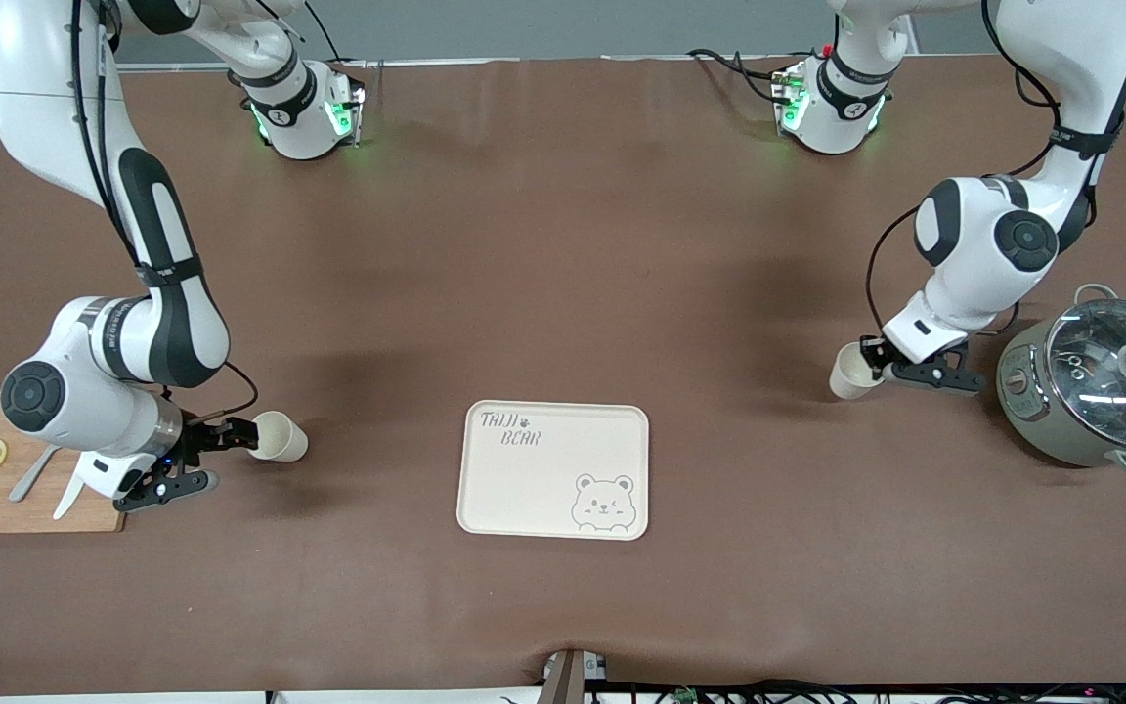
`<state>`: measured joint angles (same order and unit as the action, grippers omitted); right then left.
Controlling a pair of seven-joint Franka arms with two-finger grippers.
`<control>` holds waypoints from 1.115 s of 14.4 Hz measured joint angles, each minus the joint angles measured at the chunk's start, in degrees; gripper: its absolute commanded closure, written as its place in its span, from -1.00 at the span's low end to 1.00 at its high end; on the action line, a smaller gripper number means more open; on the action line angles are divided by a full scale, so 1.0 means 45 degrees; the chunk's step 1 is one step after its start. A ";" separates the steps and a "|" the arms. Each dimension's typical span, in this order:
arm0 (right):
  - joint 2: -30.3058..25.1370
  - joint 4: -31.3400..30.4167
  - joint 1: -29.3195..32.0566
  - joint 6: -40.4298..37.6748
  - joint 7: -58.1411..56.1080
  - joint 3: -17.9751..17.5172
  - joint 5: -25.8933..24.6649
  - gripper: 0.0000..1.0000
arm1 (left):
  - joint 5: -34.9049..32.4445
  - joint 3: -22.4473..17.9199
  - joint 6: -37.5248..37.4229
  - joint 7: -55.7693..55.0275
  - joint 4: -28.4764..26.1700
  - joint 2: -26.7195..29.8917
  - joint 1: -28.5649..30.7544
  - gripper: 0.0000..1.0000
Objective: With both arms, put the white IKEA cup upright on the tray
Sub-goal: 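Grasp the cups with the left gripper while the right gripper grasps its cup, then carry the white cup with the left gripper onto the bear tray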
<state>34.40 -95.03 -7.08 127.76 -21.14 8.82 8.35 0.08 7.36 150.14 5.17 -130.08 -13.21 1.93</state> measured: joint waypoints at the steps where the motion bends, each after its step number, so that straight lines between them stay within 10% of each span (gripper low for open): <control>1: 0.0028 0.0000 -0.0004 0.0009 -0.0001 0.0000 0.0003 -1.00 | 0.0000 0.0142 -0.0446 -0.0470 0.0502 -0.0110 -0.0168 1.00; 16: 0.0544 -0.0004 -0.0033 0.0423 -0.0119 -0.0218 0.0066 -1.00 | 0.0006 0.0317 -0.4001 -0.6453 0.5797 -0.2326 -0.3297 1.00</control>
<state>36.85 -95.05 -7.23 129.67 -21.67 7.84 8.65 0.10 8.79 132.14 -23.87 -104.00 -23.68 -12.90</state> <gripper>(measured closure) 0.000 0.952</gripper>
